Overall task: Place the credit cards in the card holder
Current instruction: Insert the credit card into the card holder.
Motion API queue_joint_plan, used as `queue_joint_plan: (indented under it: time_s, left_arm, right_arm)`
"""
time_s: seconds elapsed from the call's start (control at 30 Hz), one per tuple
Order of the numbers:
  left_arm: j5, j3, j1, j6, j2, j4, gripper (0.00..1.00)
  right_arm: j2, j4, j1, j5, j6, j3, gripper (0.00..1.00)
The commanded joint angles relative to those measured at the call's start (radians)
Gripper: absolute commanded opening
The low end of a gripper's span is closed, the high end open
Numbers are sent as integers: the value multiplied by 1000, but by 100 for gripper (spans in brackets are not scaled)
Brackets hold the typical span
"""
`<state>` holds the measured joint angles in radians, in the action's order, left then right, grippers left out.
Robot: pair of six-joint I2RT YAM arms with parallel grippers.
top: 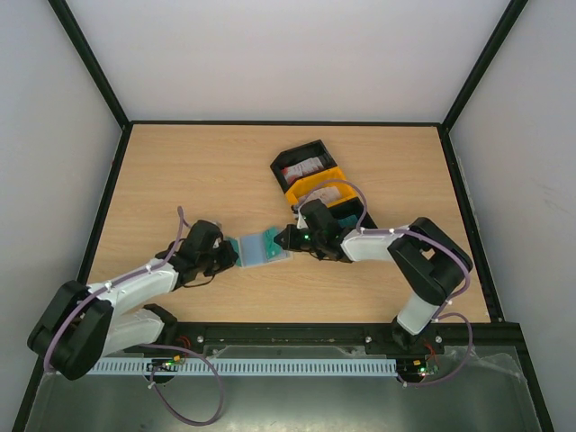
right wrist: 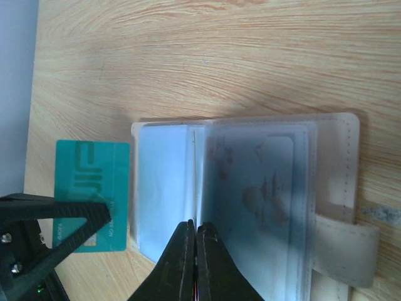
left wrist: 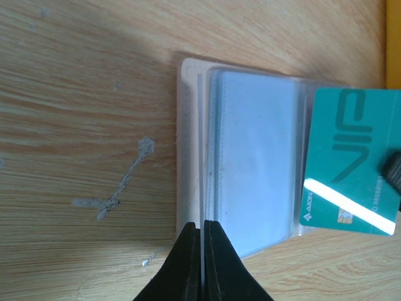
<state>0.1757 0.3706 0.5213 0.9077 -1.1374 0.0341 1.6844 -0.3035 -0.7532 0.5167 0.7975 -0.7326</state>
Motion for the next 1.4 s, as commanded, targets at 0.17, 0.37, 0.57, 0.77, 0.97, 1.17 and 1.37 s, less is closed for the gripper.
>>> queue_joint_plan:
  time_s: [0.17, 0.37, 0.57, 0.77, 0.97, 1.17, 1.37]
  left_arm:
    - [15, -50, -6, -5, -11, -16, 3]
    - [4, -50, -6, -8, 8, -7, 3]
    - [7, -53, -6, -9, 11, -13, 3]
    - [15, -54, -6, -10, 6, -23, 3]
    - [24, -61, -6, -9, -4, -39, 3]
    - [23, -61, -7, -6, -1, -43, 3]
    - [13, -62, -6, -4, 2, -42, 3]
  right_arm:
    - [70, -124, -6, 29, 69, -19, 2]
    - [107, -117, -6, 31, 90, -18, 2]
    - [138, -127, -6, 44, 106, -16, 2]
    - [166, -176, -12, 64, 135, 0, 2]
    - [187, -207, -26, 69, 149, 7, 2]
    - [179, -183, -32, 60, 139, 13, 2]
    - [148, -100, -32, 8, 122, 30, 2]
